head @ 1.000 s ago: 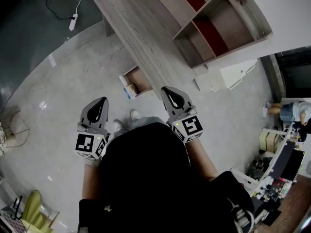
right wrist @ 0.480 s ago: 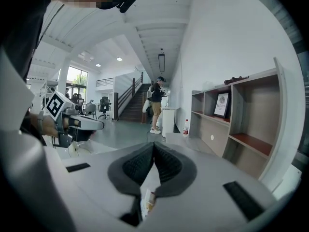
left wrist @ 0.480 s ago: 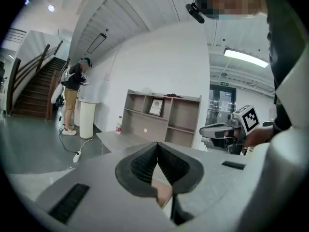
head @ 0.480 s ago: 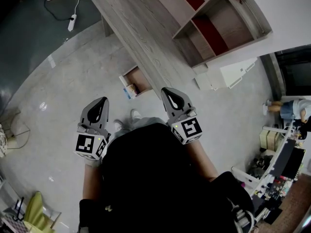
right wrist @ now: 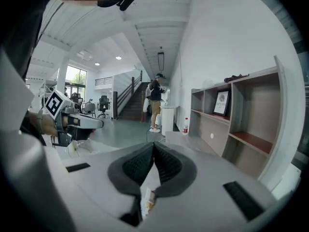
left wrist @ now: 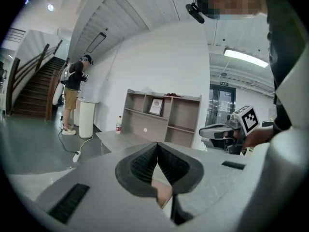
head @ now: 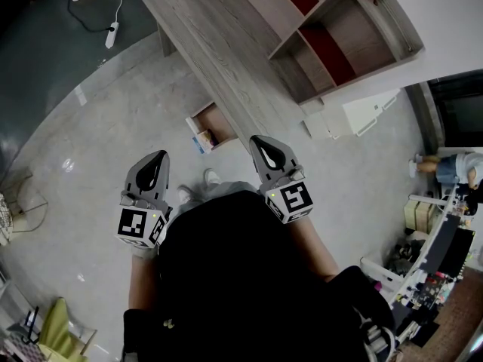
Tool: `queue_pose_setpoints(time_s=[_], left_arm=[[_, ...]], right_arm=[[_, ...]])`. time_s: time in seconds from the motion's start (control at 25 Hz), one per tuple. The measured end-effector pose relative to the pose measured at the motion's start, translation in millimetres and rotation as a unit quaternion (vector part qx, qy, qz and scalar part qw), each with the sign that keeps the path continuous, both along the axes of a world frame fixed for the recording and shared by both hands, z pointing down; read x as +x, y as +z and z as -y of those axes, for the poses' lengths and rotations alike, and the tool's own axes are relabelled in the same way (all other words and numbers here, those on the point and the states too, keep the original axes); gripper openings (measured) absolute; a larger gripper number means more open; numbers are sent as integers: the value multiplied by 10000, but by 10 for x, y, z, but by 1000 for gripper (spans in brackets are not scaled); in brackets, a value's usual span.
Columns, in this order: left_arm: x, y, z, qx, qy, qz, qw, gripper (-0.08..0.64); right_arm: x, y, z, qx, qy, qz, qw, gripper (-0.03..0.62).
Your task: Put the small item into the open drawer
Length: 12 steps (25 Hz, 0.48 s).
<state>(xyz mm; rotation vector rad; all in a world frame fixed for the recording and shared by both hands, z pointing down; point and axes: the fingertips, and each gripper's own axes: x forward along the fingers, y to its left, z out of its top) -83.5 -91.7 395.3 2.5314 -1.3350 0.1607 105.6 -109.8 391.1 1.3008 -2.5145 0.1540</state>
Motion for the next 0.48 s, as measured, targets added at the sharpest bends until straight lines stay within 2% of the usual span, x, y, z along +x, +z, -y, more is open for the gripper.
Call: queue_pose_setpoints(time_s=[0.48], left_arm=[[-14, 3, -9, -26, 13, 31, 10000, 3]], right_arm=[[-7, 27, 6, -62, 36, 32, 10000, 12]])
